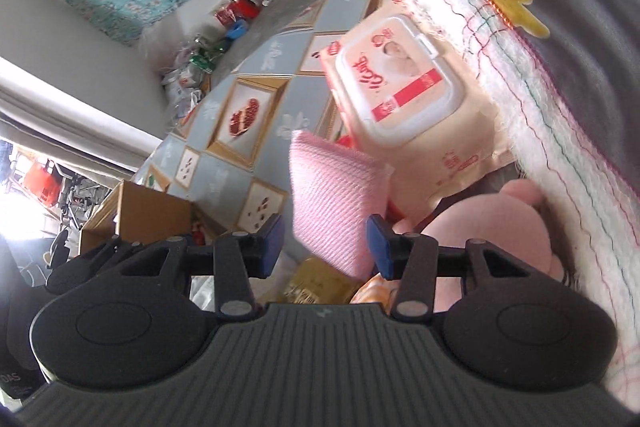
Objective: Organize soft objects
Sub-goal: 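Grasp the pink knitted cloth with the left gripper and lift it, then carry the pink cloth into the box and open the left gripper, then move the right gripper to the teal checked towel on the bed, then close the right gripper on the teal towel, then lift the teal towel with the right gripper and lower it into the box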
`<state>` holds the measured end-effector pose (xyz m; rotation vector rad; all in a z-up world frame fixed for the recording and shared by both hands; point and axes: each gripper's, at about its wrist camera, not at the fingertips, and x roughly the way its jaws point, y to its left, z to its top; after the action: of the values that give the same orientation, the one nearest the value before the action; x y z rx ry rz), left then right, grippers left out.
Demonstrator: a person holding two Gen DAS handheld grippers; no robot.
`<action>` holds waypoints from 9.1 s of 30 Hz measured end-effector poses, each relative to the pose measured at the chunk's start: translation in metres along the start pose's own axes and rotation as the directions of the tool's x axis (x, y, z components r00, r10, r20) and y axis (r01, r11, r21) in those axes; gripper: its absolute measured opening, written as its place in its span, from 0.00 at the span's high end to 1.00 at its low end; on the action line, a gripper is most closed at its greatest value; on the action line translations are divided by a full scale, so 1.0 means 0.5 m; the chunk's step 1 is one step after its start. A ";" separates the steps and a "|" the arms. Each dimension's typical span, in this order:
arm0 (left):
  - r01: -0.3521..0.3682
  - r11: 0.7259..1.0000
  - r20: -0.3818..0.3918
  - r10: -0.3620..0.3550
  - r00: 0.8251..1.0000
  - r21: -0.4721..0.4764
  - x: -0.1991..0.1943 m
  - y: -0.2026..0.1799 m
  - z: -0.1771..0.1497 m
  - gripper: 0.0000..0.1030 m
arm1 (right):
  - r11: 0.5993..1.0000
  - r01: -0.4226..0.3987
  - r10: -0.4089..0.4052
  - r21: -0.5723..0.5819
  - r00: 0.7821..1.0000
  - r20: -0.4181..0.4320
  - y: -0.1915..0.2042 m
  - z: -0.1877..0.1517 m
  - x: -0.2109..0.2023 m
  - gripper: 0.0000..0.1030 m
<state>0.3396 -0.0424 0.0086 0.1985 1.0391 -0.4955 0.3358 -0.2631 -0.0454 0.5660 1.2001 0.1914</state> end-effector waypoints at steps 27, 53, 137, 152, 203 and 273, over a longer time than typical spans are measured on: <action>-0.013 0.998 -0.131 0.021 0.991 0.059 0.175 0.000 0.070 0.20 | 1.000 -0.017 0.017 0.010 0.999 -0.045 0.008 0.048 0.131 0.73; -0.330 0.920 0.093 0.355 0.930 -0.211 -0.369 0.147 -0.101 0.20 | 0.878 -0.337 0.330 -0.341 0.941 -0.080 0.497 -0.094 -0.059 0.72; -0.179 0.828 0.218 0.338 0.916 -0.532 -0.450 0.084 -0.350 0.09 | 0.902 -0.036 0.119 -0.429 0.979 0.168 0.216 -0.214 -0.243 0.50; 0.013 0.964 0.388 0.095 0.917 -0.267 -0.300 -0.221 -0.327 0.10 | 0.956 0.085 -0.026 -0.282 0.978 0.206 -0.048 -0.273 -0.333 0.49; 0.073 0.964 0.205 -0.019 0.978 -0.254 0.011 -0.413 -0.368 0.32 | 0.949 -0.105 0.035 -0.298 0.973 -0.230 -0.160 -0.330 -0.117 0.51; -0.418 0.774 -0.077 0.437 0.896 -0.476 -0.352 0.269 -0.393 0.35 | 0.868 -0.444 0.268 -0.223 0.795 -0.544 0.719 -0.344 0.290 0.66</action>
<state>0.1805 0.2034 0.0519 -0.0249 1.0096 0.1862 0.2858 0.1577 -0.0238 0.4441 1.5059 0.9109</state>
